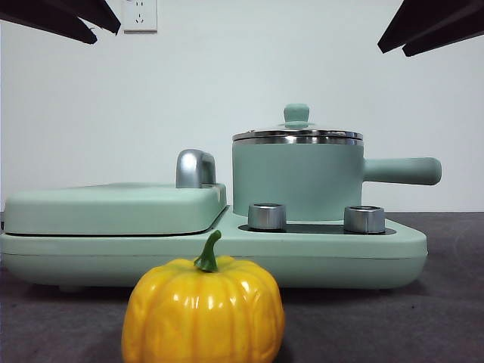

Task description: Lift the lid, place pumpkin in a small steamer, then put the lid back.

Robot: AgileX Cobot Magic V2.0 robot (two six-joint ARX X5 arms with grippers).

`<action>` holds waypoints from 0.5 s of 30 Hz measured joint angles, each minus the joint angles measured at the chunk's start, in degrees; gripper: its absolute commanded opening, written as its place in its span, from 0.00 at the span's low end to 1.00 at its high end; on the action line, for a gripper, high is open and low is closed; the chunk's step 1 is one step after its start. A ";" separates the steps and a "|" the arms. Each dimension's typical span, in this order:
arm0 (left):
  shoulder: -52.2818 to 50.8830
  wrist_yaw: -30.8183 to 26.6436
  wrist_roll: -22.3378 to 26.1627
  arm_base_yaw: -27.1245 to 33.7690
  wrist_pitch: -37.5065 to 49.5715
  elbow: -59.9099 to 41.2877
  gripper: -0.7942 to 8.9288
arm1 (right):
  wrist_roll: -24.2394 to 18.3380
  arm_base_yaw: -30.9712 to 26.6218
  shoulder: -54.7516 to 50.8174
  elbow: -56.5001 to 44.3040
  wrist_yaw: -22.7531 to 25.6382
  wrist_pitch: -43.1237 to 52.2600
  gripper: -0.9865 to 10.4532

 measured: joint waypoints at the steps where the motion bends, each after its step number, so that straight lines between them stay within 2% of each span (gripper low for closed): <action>1: 0.07 0.00 0.28 0.00 0.04 0.00 0.37 | 0.00 0.00 0.00 0.00 0.00 0.00 0.33; 9: 4.42 0.00 0.90 -2.97 0.92 0.00 0.37 | 1.05 0.00 0.00 0.00 0.00 0.46 0.33; 15: 9.11 0.00 0.83 -6.88 9.35 0.00 0.37 | 1.09 0.00 0.00 0.00 0.00 1.25 0.33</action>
